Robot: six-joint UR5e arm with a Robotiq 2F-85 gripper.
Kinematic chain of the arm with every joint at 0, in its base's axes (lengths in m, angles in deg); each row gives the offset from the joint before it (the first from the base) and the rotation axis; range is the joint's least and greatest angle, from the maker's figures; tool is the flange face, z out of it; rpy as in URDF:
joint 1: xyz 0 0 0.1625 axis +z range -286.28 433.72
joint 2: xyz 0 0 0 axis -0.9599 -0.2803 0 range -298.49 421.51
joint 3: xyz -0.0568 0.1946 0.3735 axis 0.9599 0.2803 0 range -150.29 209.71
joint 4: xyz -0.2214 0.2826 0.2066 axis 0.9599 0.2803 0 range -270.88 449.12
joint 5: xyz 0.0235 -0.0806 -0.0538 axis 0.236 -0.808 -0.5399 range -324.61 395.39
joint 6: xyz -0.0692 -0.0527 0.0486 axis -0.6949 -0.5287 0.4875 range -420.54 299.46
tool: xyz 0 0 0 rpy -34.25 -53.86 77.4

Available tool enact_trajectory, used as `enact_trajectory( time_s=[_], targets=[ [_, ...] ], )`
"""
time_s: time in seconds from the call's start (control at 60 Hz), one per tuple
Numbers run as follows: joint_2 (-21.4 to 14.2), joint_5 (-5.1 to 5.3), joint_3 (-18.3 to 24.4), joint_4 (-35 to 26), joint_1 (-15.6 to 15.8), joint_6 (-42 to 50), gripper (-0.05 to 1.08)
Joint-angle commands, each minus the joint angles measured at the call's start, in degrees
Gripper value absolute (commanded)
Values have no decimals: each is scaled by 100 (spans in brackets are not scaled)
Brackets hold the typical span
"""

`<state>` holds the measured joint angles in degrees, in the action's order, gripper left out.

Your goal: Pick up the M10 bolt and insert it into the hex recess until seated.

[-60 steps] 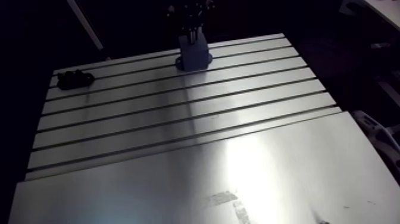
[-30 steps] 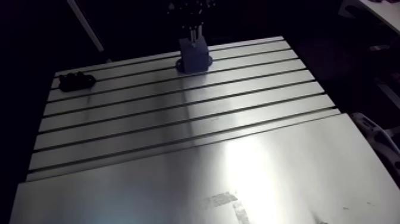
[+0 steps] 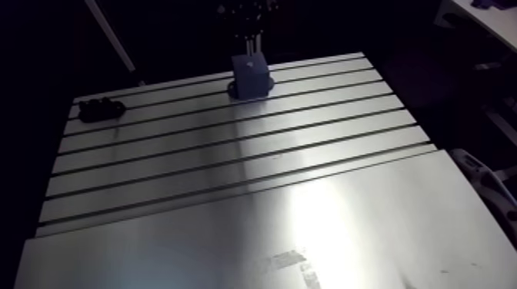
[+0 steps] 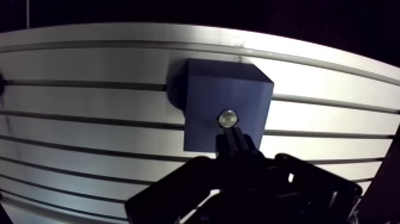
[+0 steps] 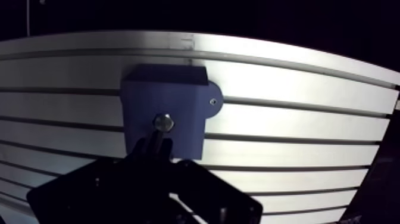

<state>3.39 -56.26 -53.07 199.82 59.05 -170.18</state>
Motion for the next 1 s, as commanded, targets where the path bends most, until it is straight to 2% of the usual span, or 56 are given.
enact_trajectory(
  time_s=[0.017,0.033,0.05,0.067,0.083,0.117,0.25,0.367,0.4,0.483,0.7,0.8,1.0],
  targets=[
    [-120,11,29,-32,8,8,25],
    [-120,11,29,-32,8,8,25],
    [-146,11,30,-57,8,8,15],
    [-146,11,30,-57,8,8,15],
    [-173,19,30,-84,15,8,2],
    [-207,35,30,-110,17,8,1],
    [-332,55,79,-330,42,8,0],
    [-441,13,233,-826,61,24,0],
    [-593,-5,290,-1127,69,96,0],
    [-751,-23,286,-1338,69,129,0],
    [-1357,10,278,-1876,86,352,0],
    [-1621,46,260,-1959,169,516,0],
    [-2008,19,259,-1985,450,865,0]
  ],
)
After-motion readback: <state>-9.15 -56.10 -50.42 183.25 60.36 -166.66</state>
